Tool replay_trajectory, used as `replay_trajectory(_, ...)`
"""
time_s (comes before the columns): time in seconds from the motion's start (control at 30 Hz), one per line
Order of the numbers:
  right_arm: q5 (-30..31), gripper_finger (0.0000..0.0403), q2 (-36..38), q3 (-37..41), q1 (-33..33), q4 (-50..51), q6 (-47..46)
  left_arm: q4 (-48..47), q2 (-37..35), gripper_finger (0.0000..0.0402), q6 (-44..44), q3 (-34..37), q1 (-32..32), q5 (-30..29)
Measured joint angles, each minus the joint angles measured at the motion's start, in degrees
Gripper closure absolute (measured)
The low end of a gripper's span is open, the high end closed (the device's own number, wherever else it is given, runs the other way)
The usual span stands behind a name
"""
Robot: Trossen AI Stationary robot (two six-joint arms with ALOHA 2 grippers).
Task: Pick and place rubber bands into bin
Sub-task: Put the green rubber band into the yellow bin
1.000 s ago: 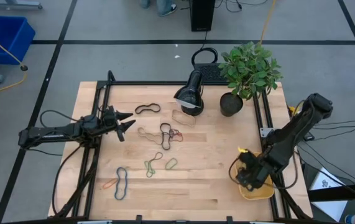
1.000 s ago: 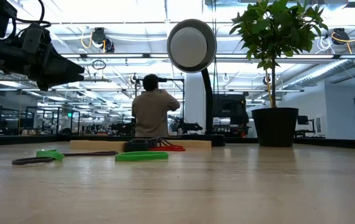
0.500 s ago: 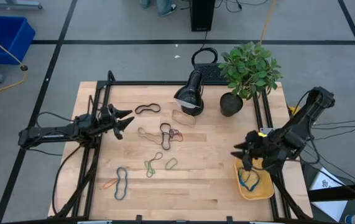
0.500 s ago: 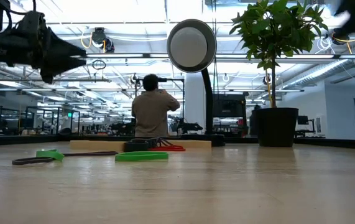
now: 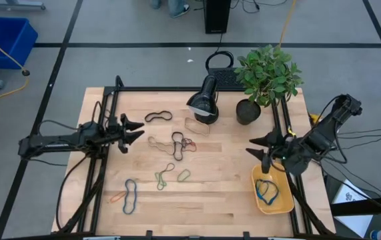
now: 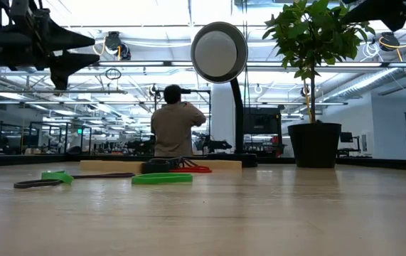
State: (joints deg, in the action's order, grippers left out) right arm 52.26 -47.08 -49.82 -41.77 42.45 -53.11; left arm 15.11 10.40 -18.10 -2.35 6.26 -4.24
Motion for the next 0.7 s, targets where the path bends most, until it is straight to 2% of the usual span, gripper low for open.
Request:
replay_trajectory(0.1, -3.34, 0.0209, -0.08, 0.00, 3.21, -2.91, 4.97, -0.04, 2.72, 0.0206, -0.12, -1.70, 0.00, 0.88)
replay_trajectory(0.2, -10.03, 0.0209, -0.07, 0.04, 7.37, -8.89, 11.58, 0.06, 6.32, 0.0206, 1.17, -4.73, 0.00, 1.92)
replay_trajectory(0.4, -23.02, 0.0209, 0.94, 5.82, 14.75, -30.90, 29.36, -0.14, 14.51, 0.0206, 7.64, -11.83, -0.02, 3.23)
replay_trajectory(0.57, -29.80, 0.0209, 5.36, 13.91, 19.11, -38.07, 31.42, -0.57, 22.70, 0.0206, 9.89, -17.19, -0.14, 6.71)
replay_trajectory(0.7, -30.03, 0.0209, 10.89, 17.88, 20.08, -38.27, 31.19, -2.87, 30.44, 0.0206, 9.95, -22.24, -1.51, 6.75)
